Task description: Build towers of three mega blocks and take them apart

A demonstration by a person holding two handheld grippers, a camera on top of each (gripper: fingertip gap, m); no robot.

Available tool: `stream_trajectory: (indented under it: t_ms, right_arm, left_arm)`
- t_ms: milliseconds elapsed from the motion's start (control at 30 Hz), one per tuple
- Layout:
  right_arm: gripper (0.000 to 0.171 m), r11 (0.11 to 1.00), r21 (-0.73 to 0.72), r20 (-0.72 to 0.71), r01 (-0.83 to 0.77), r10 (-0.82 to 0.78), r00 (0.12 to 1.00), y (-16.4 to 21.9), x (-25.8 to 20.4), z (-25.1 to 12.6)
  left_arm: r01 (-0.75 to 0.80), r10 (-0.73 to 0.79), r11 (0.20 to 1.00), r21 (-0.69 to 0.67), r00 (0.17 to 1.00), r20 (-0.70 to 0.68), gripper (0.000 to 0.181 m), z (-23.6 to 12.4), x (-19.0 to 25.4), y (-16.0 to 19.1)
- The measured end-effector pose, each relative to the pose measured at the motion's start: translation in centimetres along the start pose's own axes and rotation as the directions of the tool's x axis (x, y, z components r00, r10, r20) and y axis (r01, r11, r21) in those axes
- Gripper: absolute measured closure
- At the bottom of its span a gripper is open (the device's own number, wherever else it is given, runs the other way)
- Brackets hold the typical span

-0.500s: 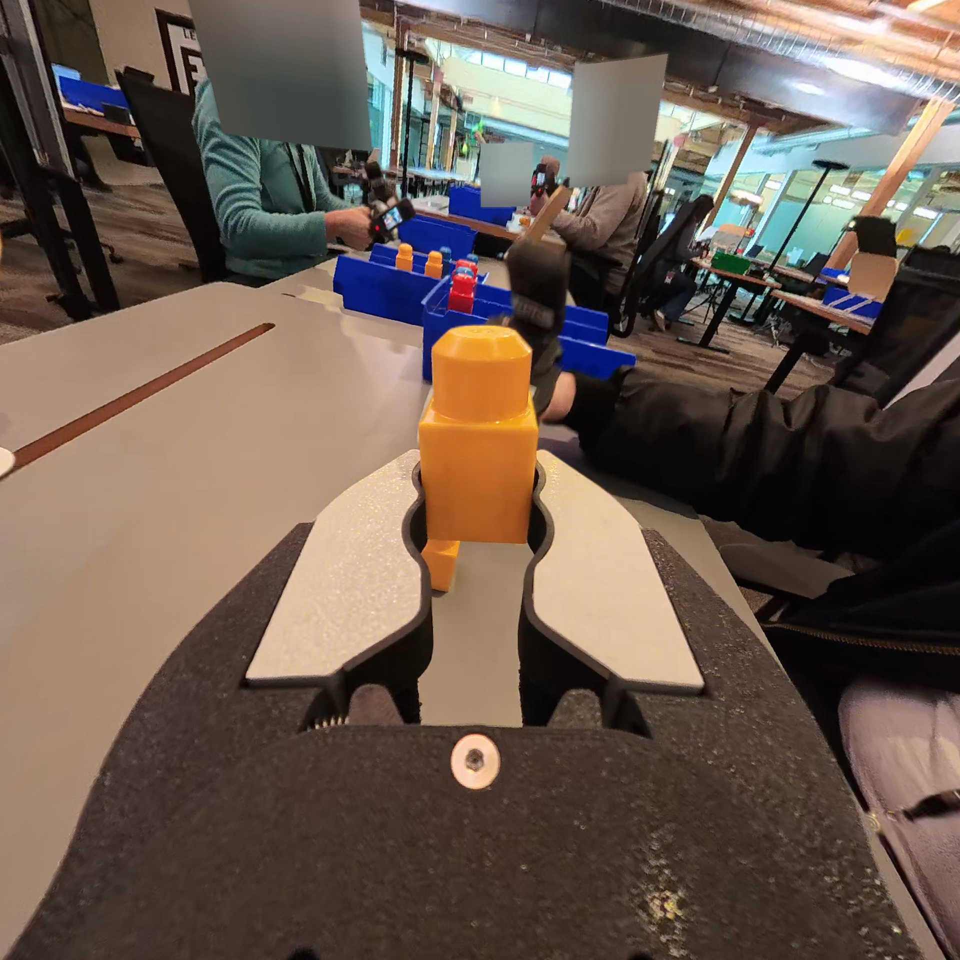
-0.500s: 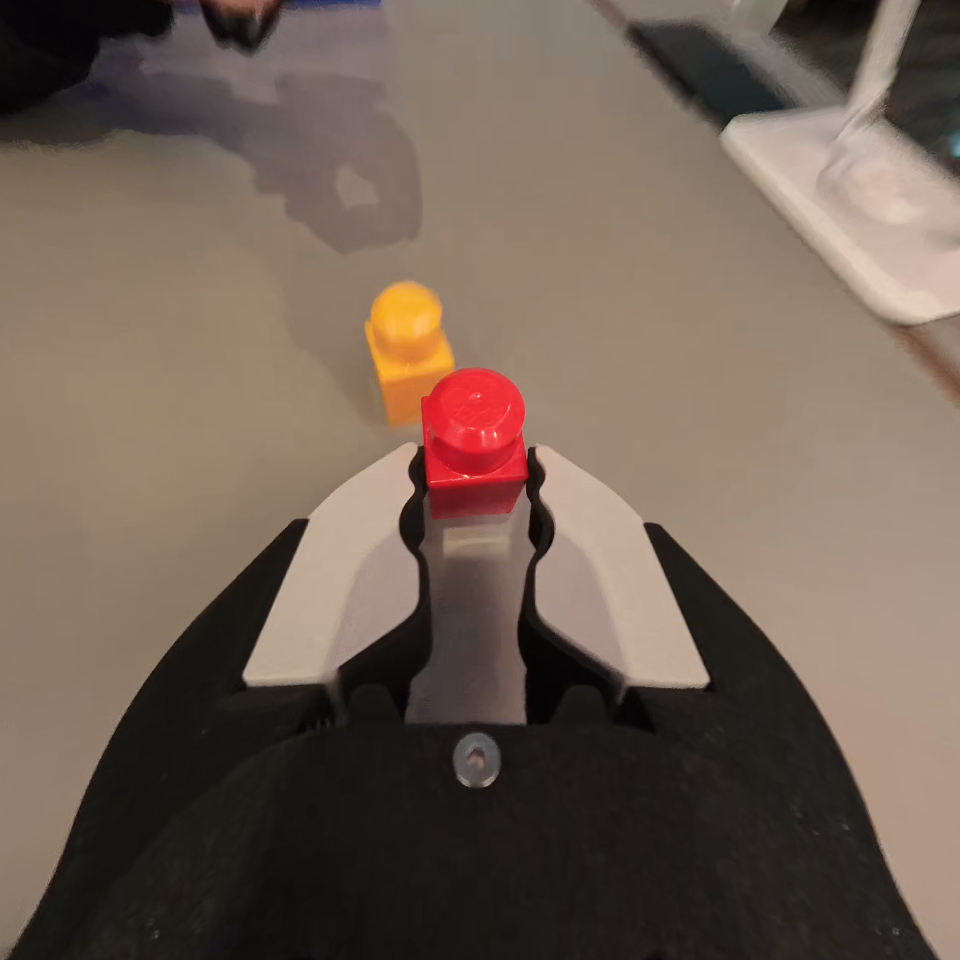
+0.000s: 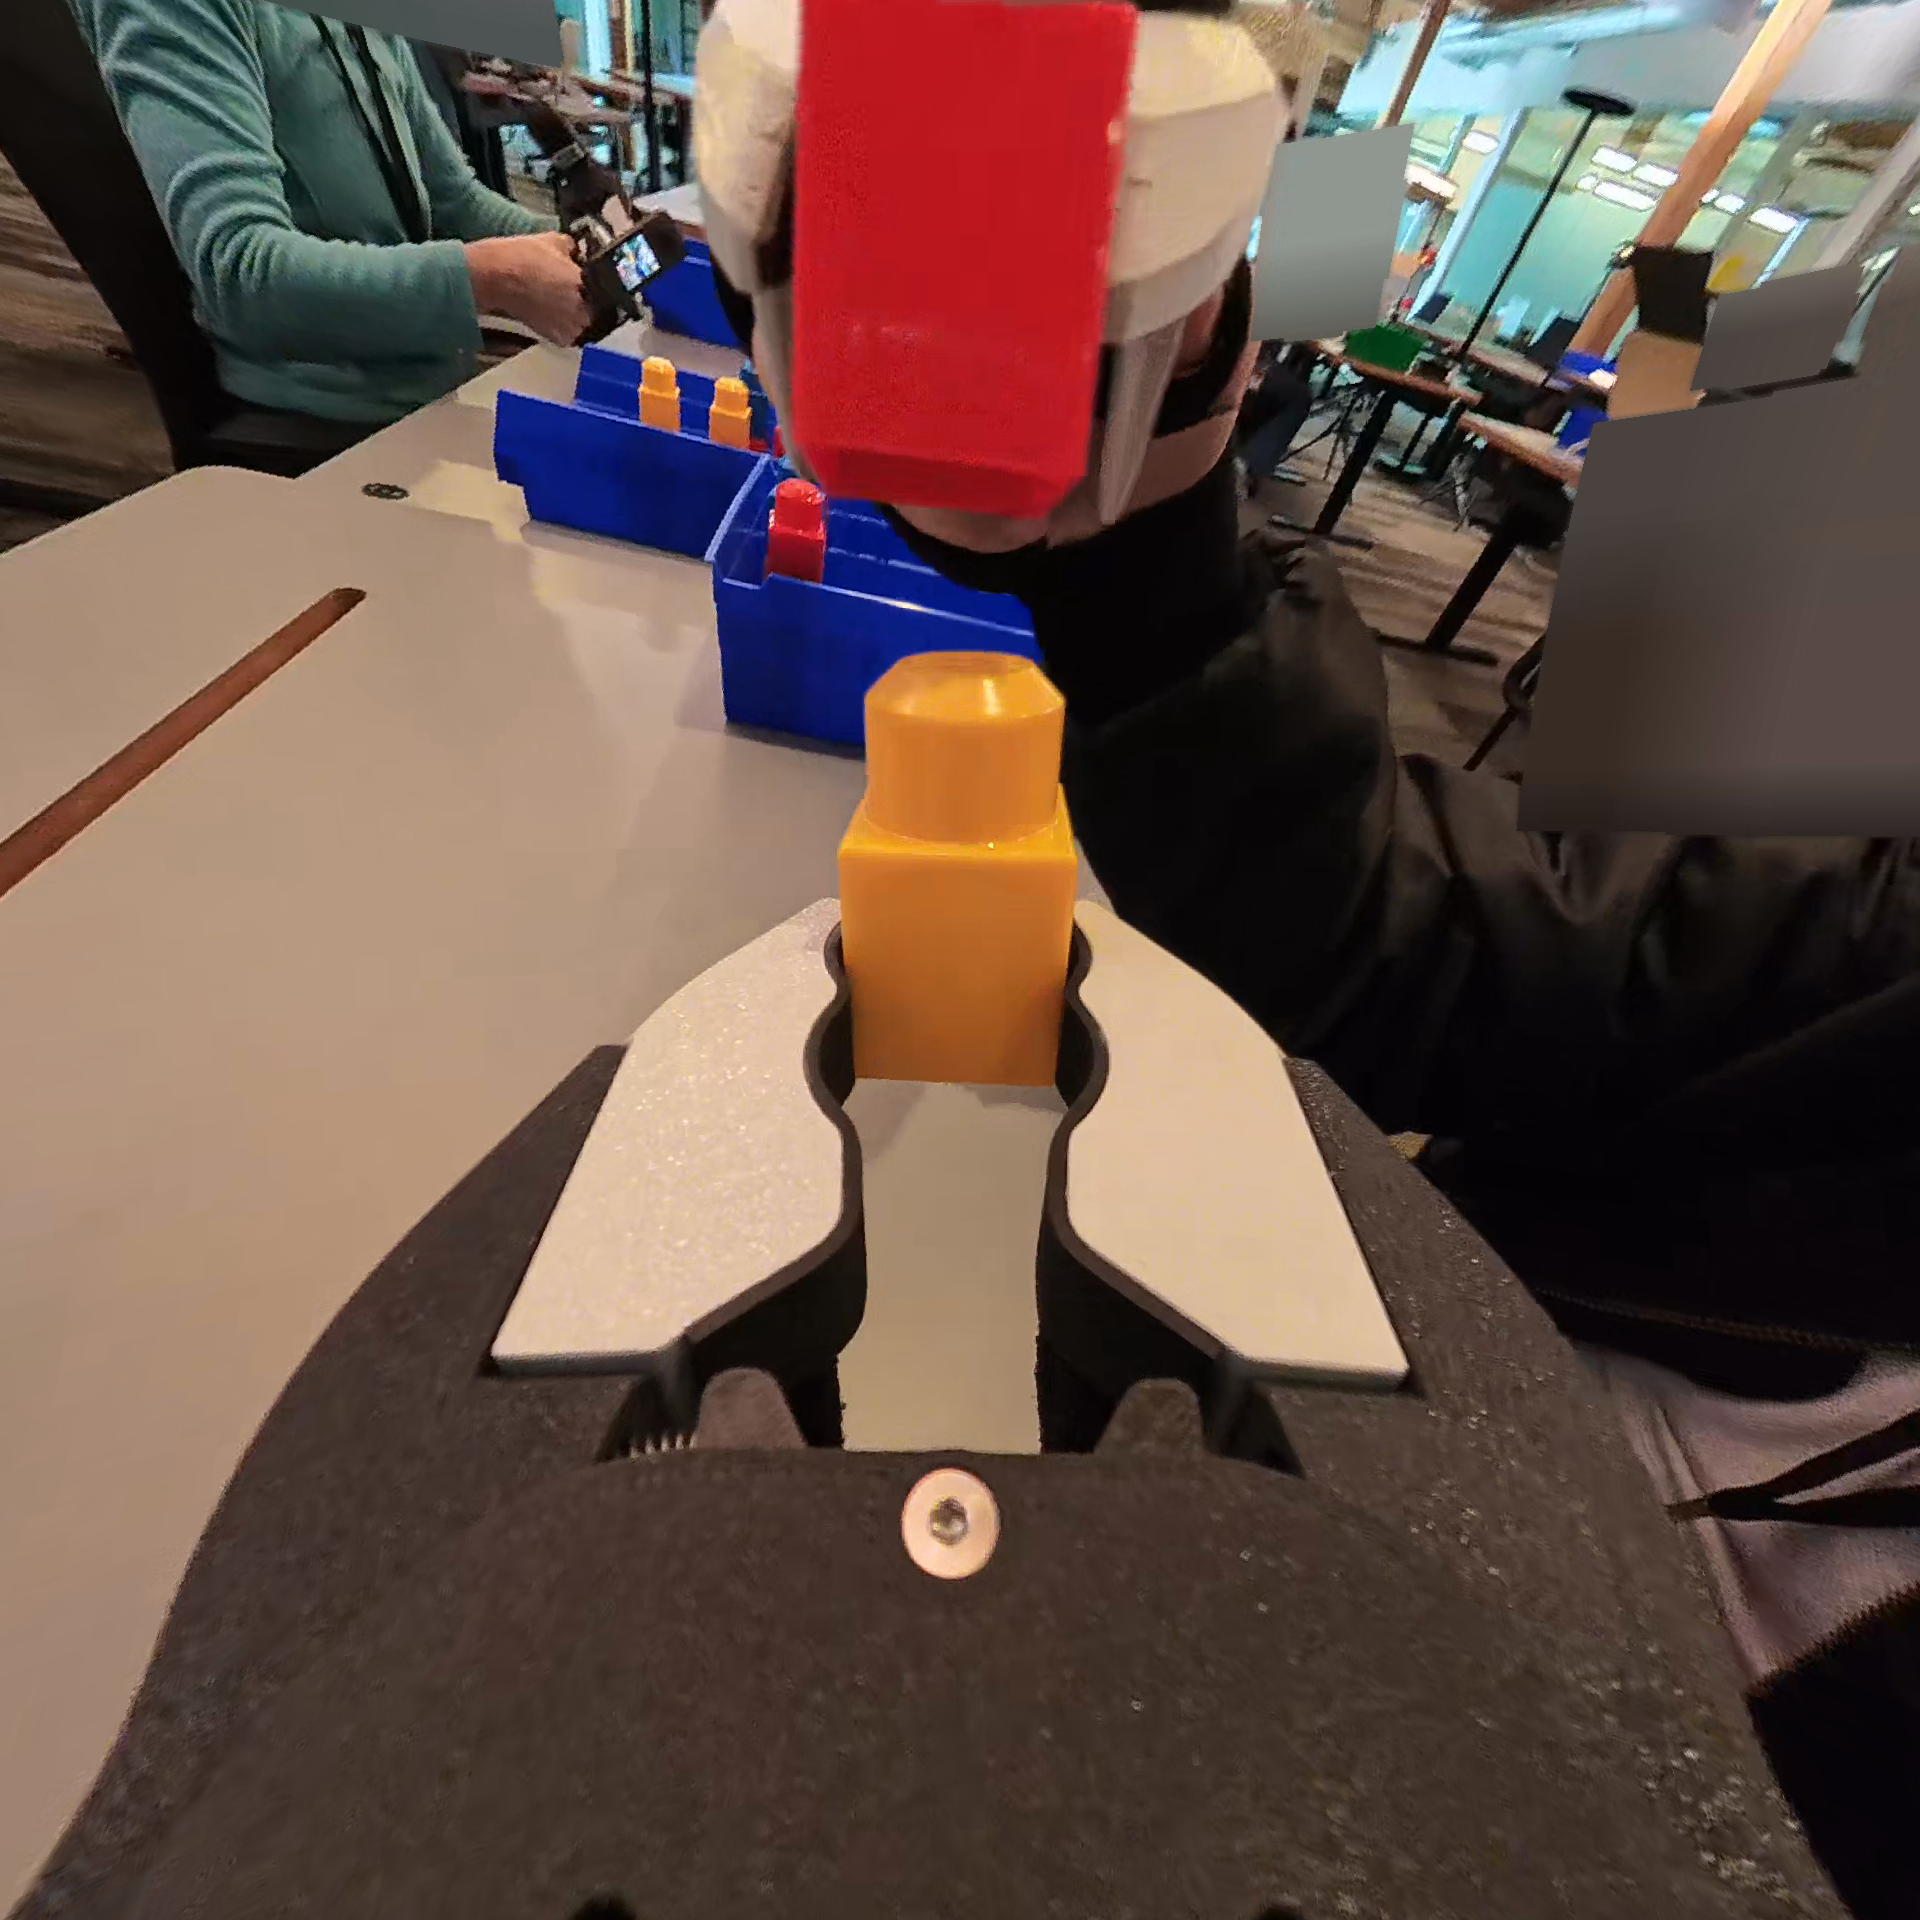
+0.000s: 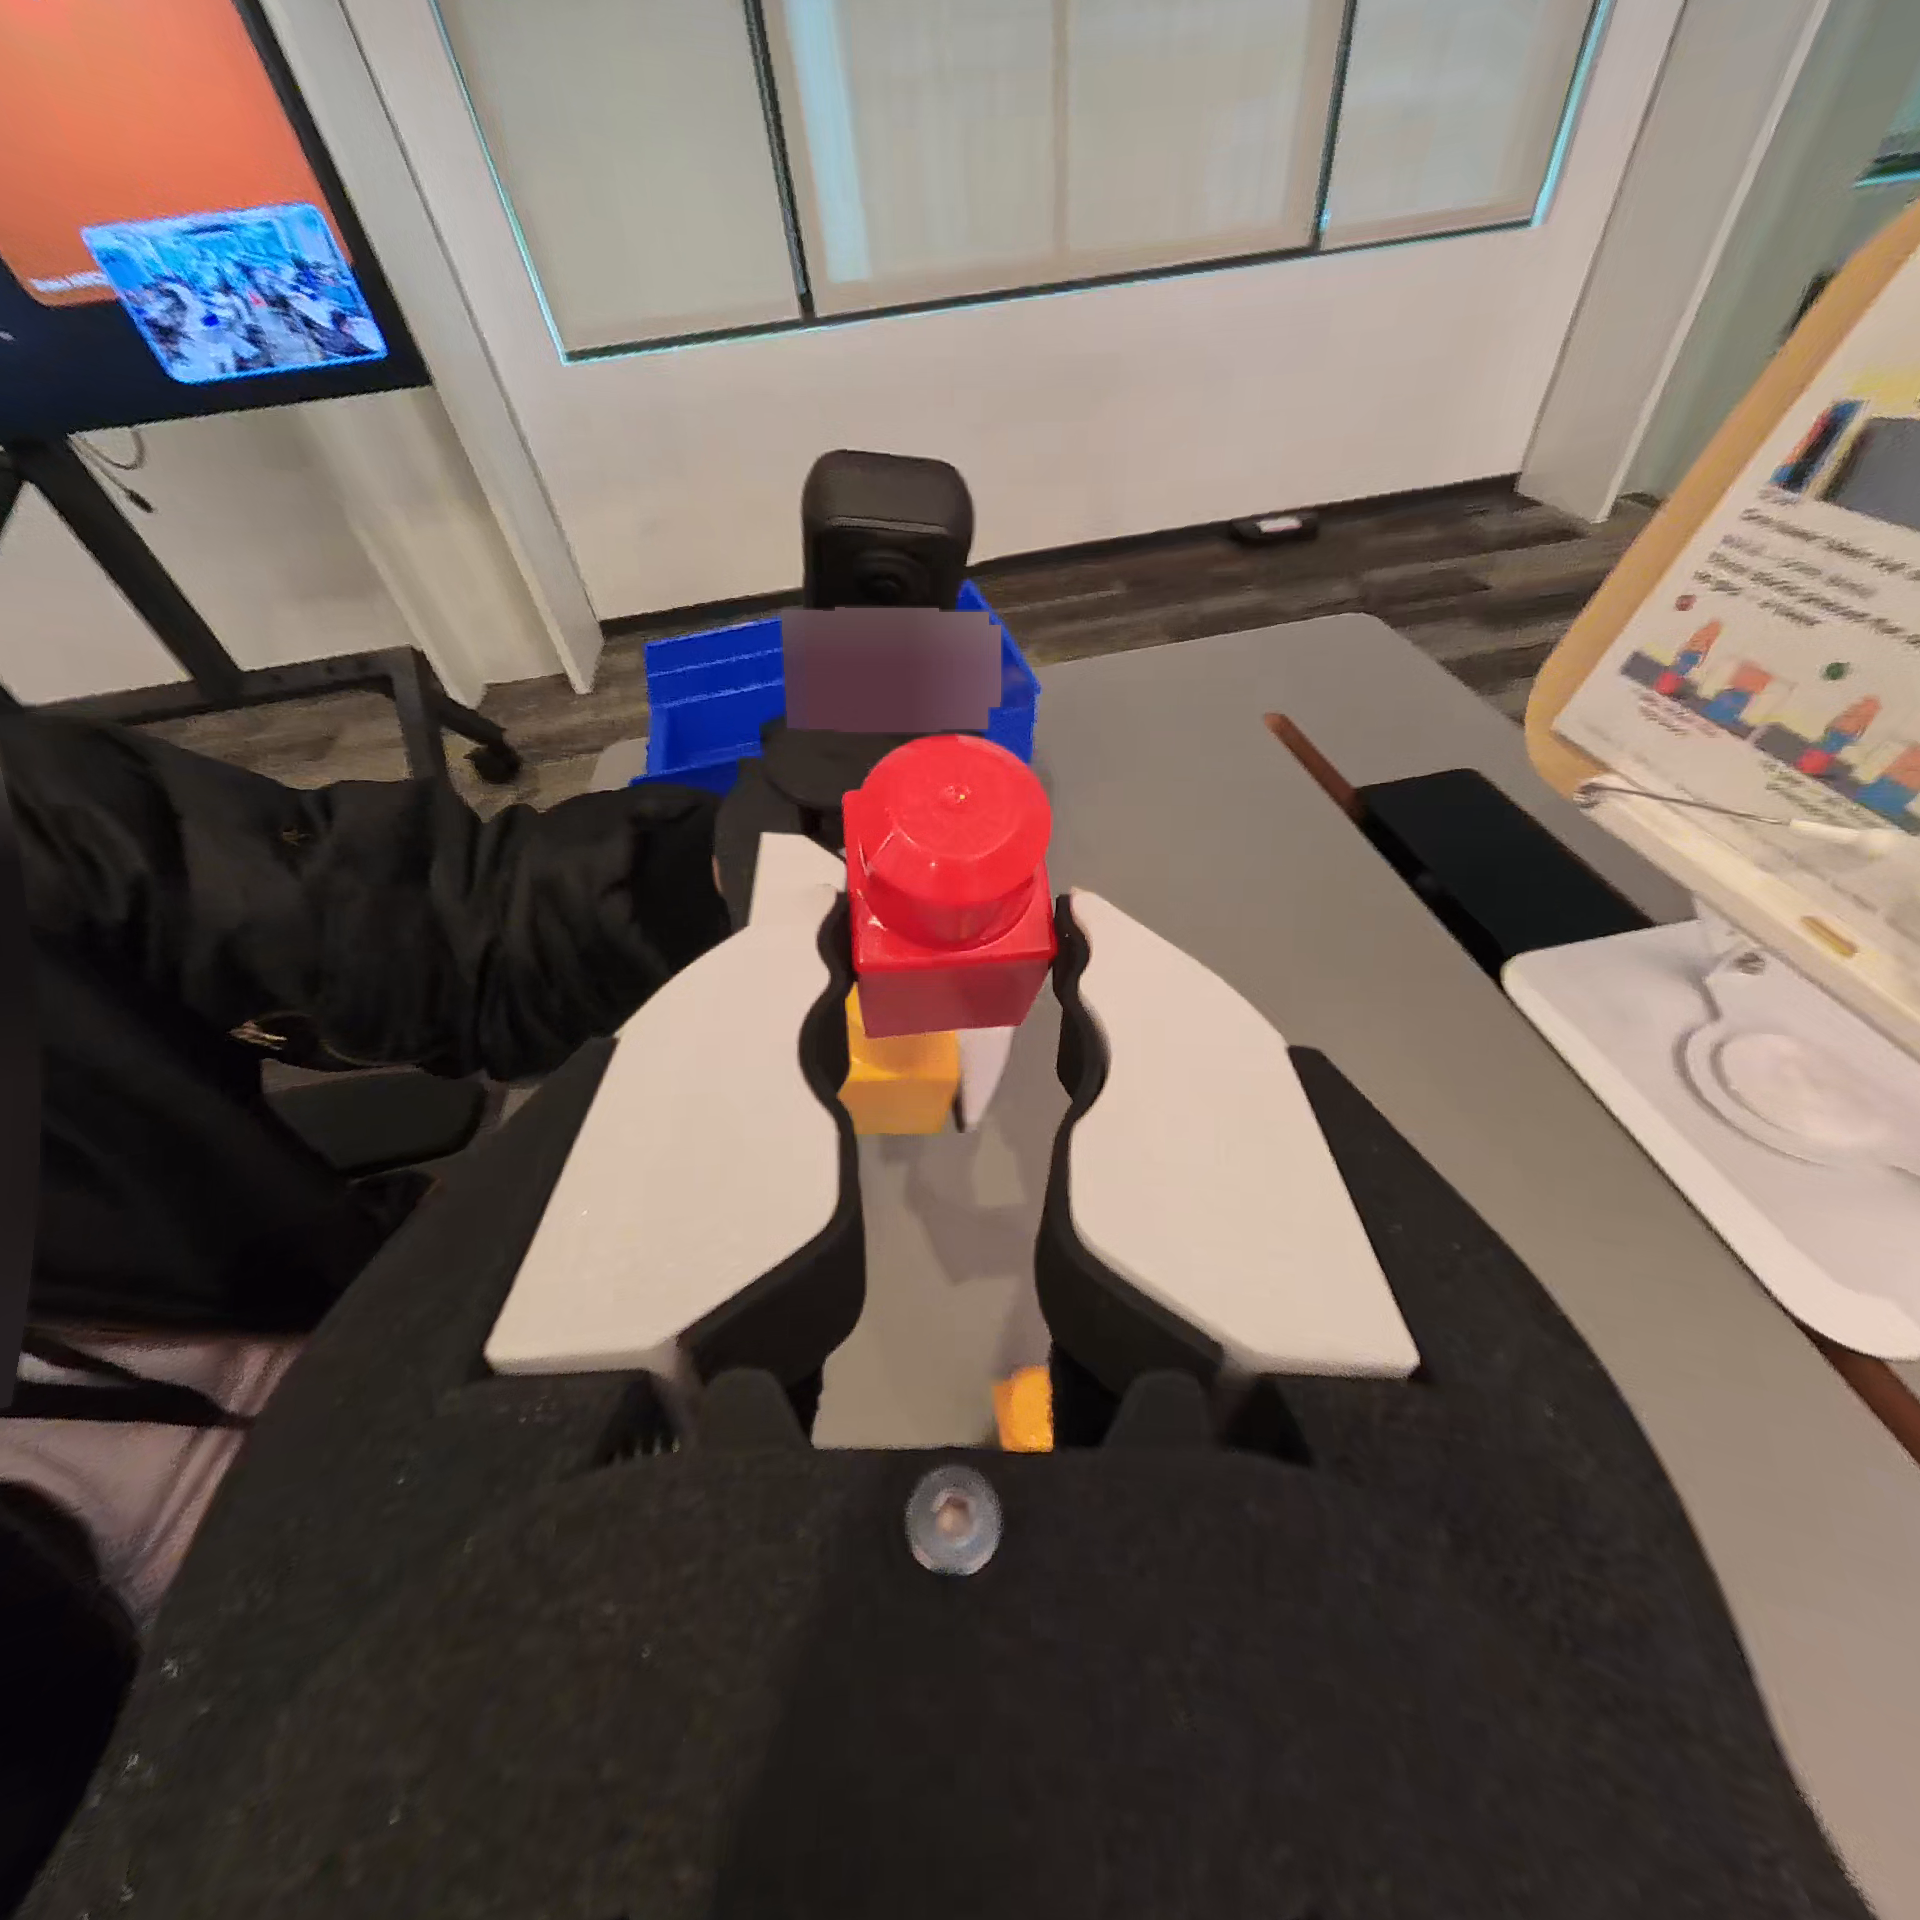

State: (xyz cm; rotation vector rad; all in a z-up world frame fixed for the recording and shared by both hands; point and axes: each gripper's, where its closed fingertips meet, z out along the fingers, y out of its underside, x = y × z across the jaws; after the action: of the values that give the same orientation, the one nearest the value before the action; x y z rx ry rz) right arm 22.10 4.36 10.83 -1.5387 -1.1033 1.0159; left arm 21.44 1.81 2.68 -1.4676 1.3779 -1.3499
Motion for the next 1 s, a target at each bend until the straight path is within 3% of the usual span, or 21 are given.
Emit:
stream_trajectory:
  t_ms: [233,567,1000]
  right_arm:
    - [0.135,0.99,-0.052,0.027,-0.132,0.134,0.991,1.2,-0.4,0.9]
    - [0.135,0.978,-0.179,0.009,-0.106,0.11,0.994,3.0,-0.7,2.2]
    - [0.135,0.968,-0.234,0.008,-0.093,0.098,0.995,3.9,-1.0,2.4]
  left_arm:
    - [-0.021,0.02,1.0,0.017,0.999,0.044,0.146,-0.7,-0.3,0.1]
    - [-0.016,0.016,1.0,0.011,1.0,0.025,0.146,-0.1,-0.1,0.3]
    - [0.036,-0.037,0.999,-0.011,0.999,-0.02,0.146,-0.1,0.5,0.6]
